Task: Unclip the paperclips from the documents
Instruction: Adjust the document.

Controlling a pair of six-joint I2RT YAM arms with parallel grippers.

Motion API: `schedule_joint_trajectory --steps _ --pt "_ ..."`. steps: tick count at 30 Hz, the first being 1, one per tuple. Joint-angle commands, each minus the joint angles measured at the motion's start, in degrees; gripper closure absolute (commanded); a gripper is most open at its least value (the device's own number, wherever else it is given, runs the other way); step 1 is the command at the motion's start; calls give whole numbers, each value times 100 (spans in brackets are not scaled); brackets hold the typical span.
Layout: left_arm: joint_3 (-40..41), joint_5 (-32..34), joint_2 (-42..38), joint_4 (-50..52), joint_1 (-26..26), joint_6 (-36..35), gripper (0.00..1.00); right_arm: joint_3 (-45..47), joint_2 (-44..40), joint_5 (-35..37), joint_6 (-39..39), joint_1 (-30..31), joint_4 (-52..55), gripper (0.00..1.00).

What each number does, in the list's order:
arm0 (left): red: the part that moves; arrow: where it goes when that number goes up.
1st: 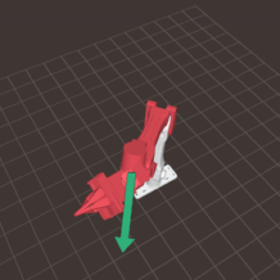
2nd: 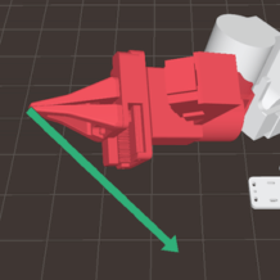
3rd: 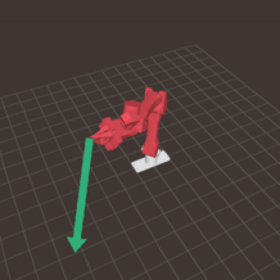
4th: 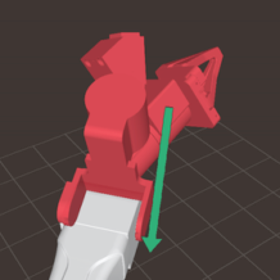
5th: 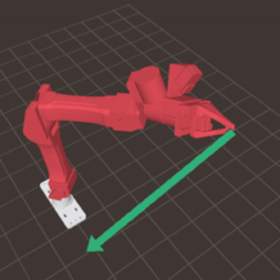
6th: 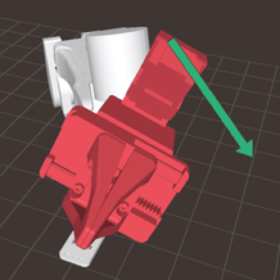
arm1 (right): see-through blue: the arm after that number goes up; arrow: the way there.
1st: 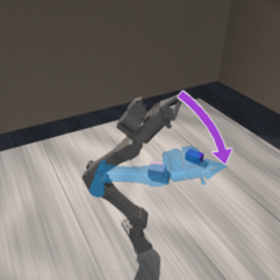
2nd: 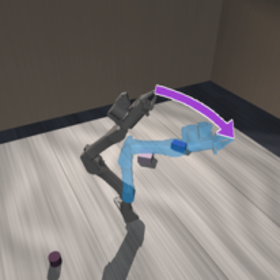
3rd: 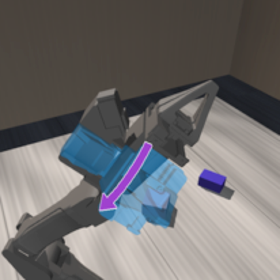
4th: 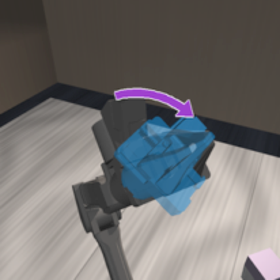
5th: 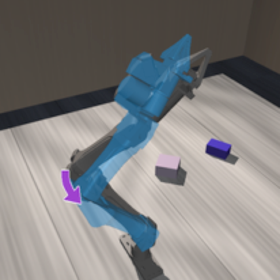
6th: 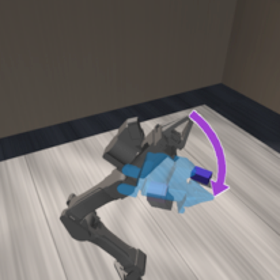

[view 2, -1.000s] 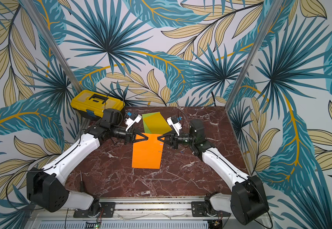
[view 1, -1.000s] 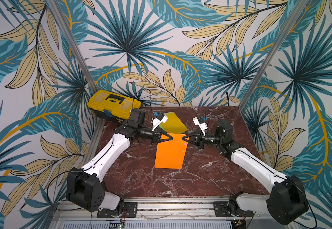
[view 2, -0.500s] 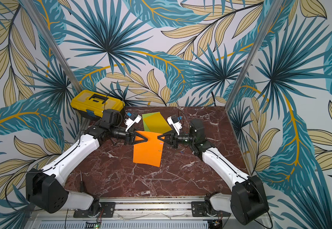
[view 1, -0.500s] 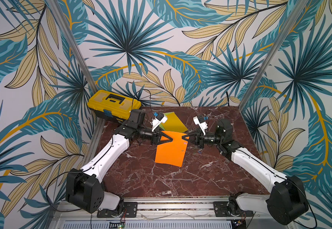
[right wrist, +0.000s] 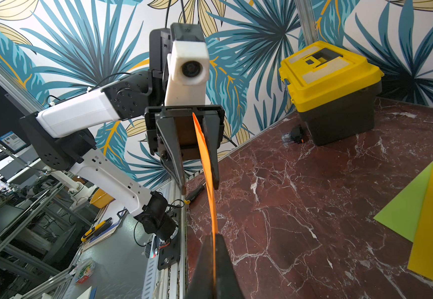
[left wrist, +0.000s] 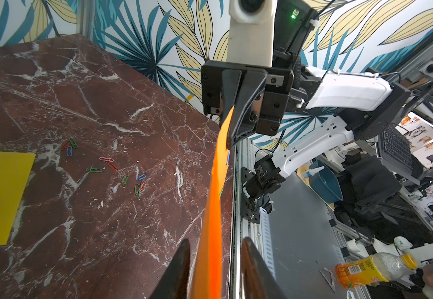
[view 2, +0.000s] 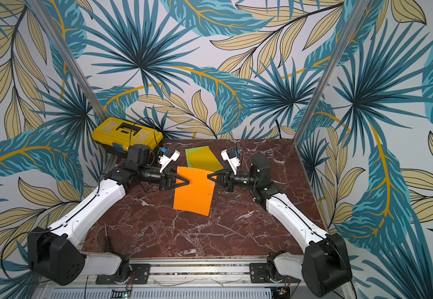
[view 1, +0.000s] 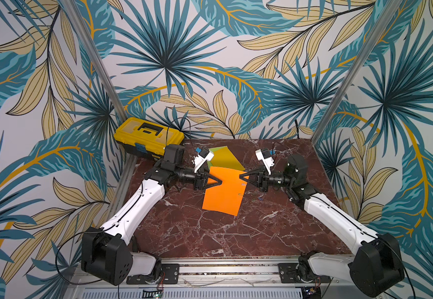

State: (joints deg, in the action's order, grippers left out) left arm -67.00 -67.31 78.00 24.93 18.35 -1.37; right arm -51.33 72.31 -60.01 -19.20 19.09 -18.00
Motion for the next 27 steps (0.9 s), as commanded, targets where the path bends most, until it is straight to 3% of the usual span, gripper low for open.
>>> schedule_joint_trajectory --steps 1,10,22,27 --pt "167 -149 -69 -527 -34 338 66 -44 -104 71 -220 -27 -356 100" --pt "189 -178 49 -856 62 560 67 -9 68 59 -433 -26 -625 100" --pt "110 -178 198 -884 100 588 95 38 99 121 -396 -22 -594 100" --pt "157 -184 182 -884 99 550 100 -15 48 229 -196 -28 -227 72"
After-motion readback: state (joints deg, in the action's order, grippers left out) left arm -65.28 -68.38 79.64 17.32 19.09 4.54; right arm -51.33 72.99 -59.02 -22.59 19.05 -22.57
